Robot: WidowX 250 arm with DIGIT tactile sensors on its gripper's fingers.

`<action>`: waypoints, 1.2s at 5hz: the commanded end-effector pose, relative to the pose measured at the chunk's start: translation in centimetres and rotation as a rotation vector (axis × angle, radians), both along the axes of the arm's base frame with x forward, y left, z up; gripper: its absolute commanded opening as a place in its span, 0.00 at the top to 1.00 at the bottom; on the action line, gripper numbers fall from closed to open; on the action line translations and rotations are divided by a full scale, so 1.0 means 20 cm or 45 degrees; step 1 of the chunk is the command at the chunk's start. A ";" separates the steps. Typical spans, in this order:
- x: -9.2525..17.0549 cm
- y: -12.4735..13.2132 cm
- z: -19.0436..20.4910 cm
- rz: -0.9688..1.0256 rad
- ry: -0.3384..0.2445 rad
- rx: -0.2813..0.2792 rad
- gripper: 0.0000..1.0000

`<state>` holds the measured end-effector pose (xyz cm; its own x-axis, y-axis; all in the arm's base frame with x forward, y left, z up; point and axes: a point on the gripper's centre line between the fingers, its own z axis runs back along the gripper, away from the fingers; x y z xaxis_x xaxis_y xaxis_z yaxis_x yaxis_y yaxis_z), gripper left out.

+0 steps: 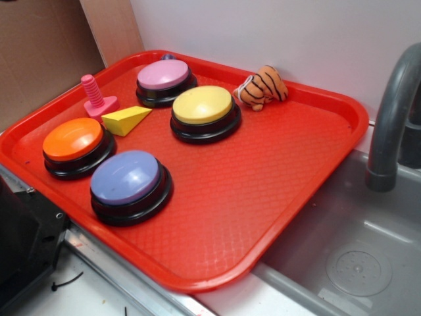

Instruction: Push the purple button.

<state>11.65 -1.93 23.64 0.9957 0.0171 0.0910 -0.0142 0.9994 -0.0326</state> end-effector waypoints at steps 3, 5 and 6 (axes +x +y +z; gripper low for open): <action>0.11 -0.09 -0.47 -0.429 -0.127 0.047 0.00; 0.15 -0.11 -0.76 -0.575 -0.021 0.004 0.00; 0.16 -0.12 -0.87 -0.613 0.049 0.053 0.00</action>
